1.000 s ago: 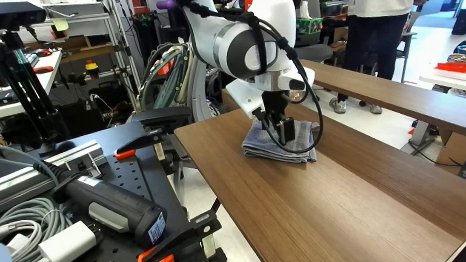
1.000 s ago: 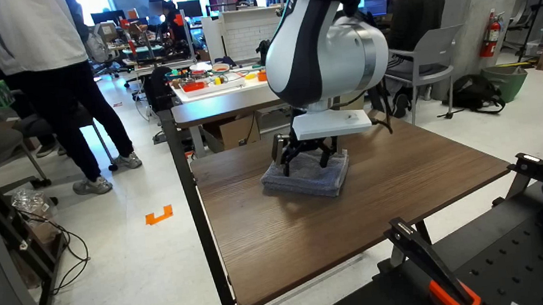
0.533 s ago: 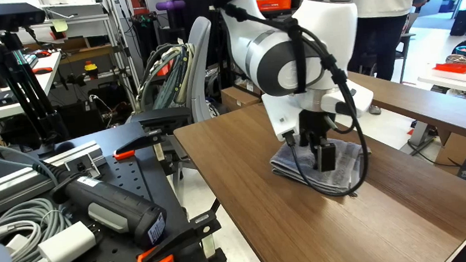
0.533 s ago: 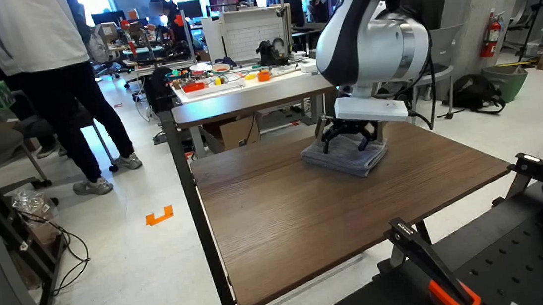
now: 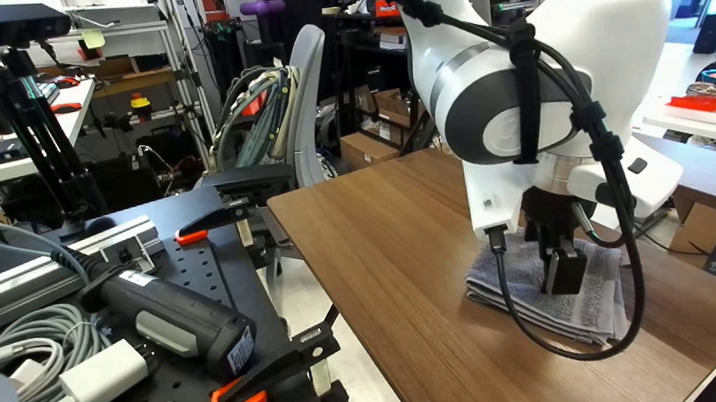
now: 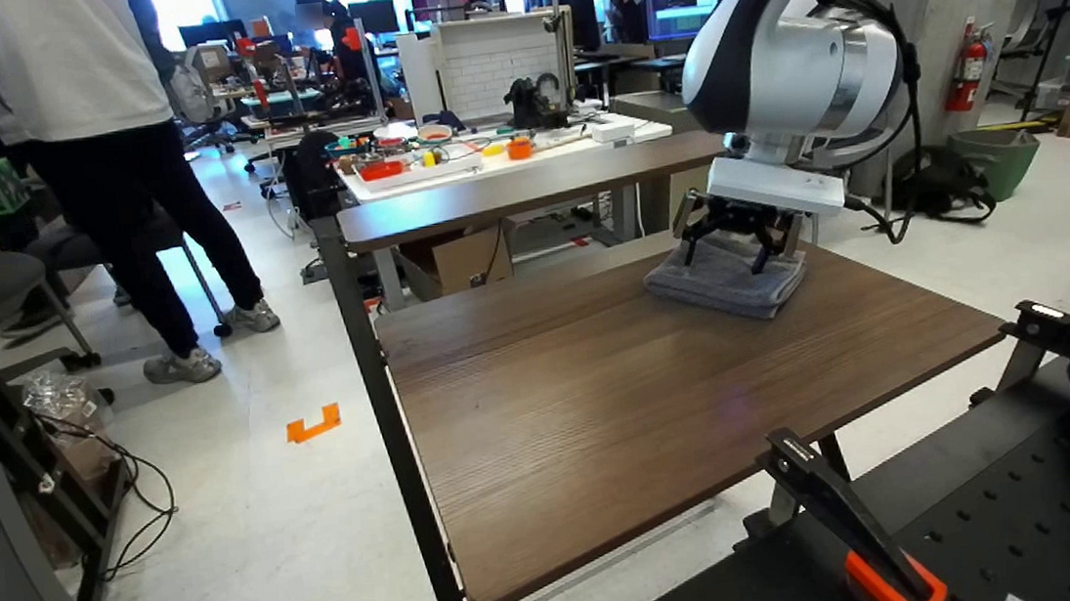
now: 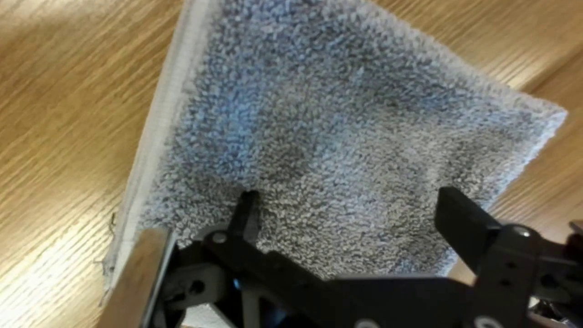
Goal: Slide the towel to the right
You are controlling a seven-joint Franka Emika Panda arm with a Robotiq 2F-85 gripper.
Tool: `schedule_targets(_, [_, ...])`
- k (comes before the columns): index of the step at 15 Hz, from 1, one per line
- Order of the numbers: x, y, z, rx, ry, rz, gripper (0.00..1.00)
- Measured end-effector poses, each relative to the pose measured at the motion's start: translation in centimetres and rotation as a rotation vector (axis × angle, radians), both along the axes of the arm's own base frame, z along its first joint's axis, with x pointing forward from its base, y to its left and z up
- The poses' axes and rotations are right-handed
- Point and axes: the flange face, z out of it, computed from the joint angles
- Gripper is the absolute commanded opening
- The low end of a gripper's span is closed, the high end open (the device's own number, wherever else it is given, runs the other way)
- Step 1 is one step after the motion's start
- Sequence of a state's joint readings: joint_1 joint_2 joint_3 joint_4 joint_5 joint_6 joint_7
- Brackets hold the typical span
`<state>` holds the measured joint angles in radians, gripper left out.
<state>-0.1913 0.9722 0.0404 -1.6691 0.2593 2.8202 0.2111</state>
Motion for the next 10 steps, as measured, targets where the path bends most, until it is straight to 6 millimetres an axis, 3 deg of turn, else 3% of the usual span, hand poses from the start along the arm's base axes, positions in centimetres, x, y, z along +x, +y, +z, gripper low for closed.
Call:
schedule_targets(3, [0.2, 0.2, 0.0, 0.007, -0.004, -0.006, 1.00])
schedule_targets(6, [0.1, 1.7, 1.0, 0.017, -0.016, 0.029, 1.00])
schedule_targets(10, [-2.6, 5.3, 4.2, -0.025, -0.037, 0.160, 1.00])
